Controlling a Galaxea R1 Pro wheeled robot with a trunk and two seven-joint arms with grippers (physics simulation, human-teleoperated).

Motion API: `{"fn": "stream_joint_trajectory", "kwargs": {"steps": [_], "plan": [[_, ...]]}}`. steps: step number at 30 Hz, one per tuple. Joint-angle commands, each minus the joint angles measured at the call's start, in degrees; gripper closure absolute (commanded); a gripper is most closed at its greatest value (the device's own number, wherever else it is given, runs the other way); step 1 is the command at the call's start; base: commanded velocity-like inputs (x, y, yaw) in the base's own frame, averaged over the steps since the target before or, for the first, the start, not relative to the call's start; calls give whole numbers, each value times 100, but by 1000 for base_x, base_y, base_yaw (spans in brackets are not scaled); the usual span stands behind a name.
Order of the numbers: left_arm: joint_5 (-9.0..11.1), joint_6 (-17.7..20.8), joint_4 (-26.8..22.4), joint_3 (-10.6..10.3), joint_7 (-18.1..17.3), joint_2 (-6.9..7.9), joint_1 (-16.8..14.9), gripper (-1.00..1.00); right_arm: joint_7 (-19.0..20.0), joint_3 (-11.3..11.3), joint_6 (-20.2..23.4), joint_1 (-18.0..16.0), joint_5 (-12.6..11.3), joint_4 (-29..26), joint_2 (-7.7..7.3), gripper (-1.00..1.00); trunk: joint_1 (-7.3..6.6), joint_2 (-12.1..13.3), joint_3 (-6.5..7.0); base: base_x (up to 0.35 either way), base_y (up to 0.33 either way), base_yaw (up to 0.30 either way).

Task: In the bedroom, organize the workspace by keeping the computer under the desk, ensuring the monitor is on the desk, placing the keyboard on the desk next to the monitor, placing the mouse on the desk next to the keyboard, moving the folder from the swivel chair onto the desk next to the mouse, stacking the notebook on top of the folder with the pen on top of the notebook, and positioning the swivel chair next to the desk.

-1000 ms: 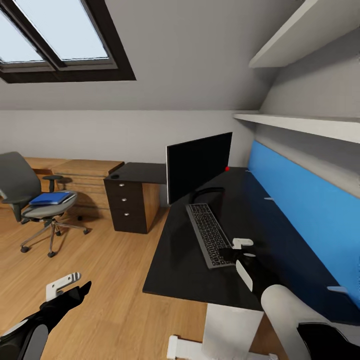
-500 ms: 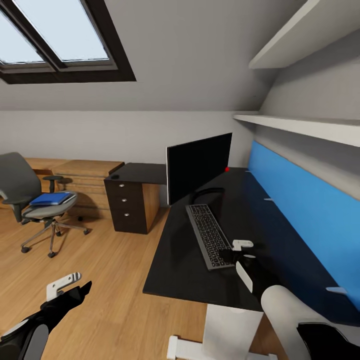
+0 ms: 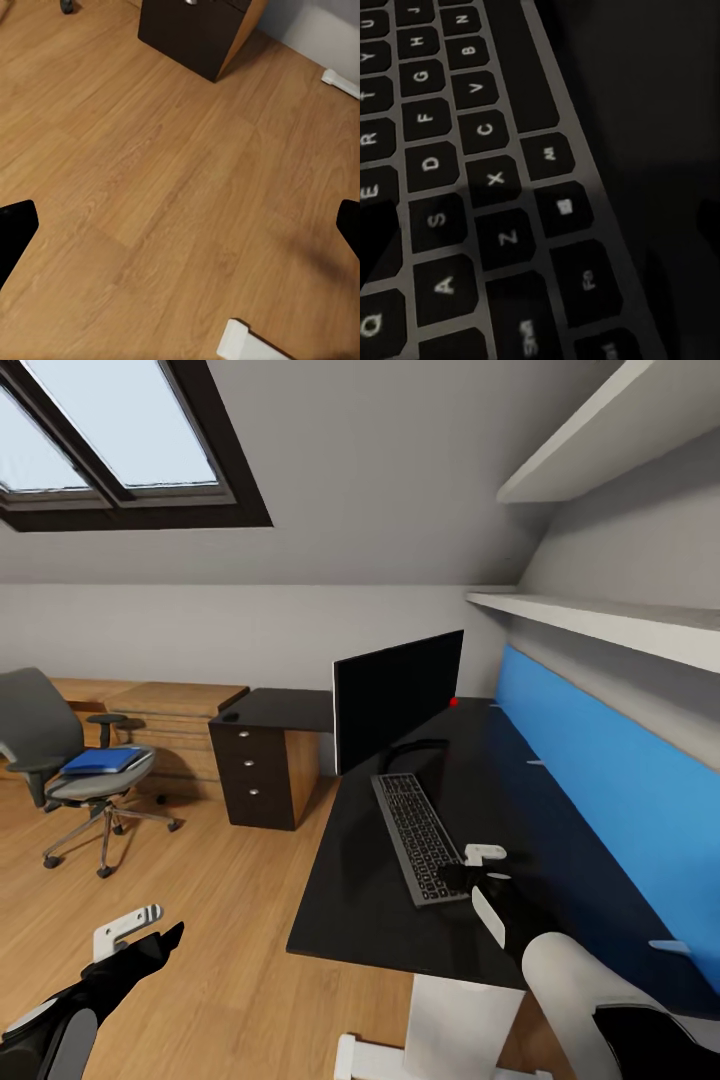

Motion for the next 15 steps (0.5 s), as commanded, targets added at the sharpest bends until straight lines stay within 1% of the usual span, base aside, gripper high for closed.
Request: {"fn": "stream_joint_trajectory", "kwargs": {"steps": [1, 10, 12, 15], "plan": [[62, 28, -7, -3, 53, 2, -3, -100, -26, 4, 29, -2, -39, -11, 1, -100, 0, -3, -6, 0, 0, 0], [62, 23, -6, -3, 53, 2, -3, -100, -26, 4, -10, -2, -34, -30, -6, -100, 0, -3, -6, 16, 0, 0], [62, 23, -3, -3, 55, 2, -3, -100, -26, 3, -15, -2, -33, -39, -10, -100, 0, -3, -6, 126, 0, 0], [57, 21, 4, -3, 59, 2, -3, -100, -26, -2, -20, -2, -32, -55, -14, -100, 0, -3, -6, 246, -24, 0]]}}
